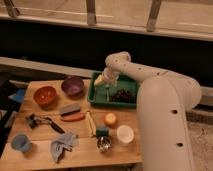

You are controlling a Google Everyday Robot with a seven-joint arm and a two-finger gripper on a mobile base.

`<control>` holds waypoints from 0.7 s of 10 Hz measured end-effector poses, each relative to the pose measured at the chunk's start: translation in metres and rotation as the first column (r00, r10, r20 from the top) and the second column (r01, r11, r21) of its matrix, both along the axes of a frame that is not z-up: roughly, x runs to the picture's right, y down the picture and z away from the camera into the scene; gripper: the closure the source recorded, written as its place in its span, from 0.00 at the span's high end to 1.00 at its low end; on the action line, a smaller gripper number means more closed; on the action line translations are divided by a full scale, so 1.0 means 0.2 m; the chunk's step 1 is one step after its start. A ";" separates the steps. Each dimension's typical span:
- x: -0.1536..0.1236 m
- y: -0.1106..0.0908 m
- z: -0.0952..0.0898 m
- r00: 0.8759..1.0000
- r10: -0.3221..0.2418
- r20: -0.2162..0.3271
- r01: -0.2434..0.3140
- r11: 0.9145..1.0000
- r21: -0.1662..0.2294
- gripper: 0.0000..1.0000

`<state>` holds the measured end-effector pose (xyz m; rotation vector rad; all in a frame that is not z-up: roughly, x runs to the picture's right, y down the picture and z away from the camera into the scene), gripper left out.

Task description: Place fork in purple bowl

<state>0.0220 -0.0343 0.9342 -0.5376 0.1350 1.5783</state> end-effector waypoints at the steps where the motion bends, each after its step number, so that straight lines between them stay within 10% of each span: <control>1: 0.01 0.02 0.03 1.000 0.002 -0.016 -0.002 1.000 -0.007 0.80; 7: 0.06 0.13 0.16 0.998 0.050 -0.033 -0.052 0.996 -0.068 0.80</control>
